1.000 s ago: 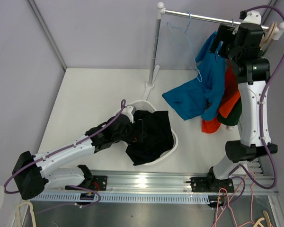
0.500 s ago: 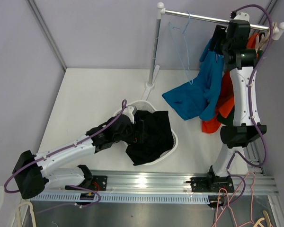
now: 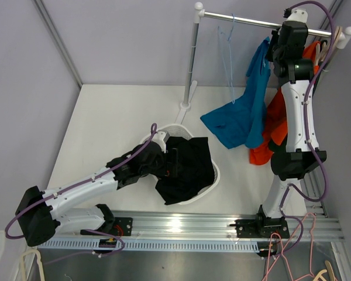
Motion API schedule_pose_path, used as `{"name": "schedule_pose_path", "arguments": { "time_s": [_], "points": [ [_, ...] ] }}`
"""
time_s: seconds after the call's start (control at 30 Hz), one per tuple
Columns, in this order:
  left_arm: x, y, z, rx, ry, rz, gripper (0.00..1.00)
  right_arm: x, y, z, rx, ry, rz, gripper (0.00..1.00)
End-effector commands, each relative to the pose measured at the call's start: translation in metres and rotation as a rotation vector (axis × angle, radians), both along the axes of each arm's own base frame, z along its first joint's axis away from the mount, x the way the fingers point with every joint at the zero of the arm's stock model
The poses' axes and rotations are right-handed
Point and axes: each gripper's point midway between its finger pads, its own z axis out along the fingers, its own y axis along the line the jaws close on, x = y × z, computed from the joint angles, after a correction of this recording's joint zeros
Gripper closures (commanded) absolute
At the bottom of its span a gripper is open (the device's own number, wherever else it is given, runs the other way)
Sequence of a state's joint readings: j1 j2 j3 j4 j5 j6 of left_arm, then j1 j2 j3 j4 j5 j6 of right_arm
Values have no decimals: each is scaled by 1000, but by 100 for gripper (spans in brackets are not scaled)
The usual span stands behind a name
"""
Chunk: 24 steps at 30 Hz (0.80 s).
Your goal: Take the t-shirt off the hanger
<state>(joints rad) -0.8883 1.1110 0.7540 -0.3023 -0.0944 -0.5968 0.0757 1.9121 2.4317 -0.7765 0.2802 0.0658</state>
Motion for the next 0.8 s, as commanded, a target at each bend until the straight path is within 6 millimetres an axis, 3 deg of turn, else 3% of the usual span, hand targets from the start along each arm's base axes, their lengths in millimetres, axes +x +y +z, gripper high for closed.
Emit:
{"name": "schedule_pose_path", "arguments": {
  "time_s": [0.0,0.07,0.13,0.3,0.57,0.77],
  "points": [
    [4,-4,10,-14,-40,-9,0,11,-10,11,-38,-50,-35,90],
    [4,-4,10,-14,-40,-10,0,14,-11,7,-36,-41,-29,90],
    [3,-3,10,-9,-38,-10,1,15,-12,6,-38,-42,-35,100],
    [3,0,12,-10,-51,-5,1,9,0,20,-24,-77,10,100],
    [6,-1,37,-32,-119,-27,1,-46,25,87,-39,-211,50,100],
    [7,1,66,-64,-194,-37,0,-76,32,104,-58,-231,74,100]
  ]
}}
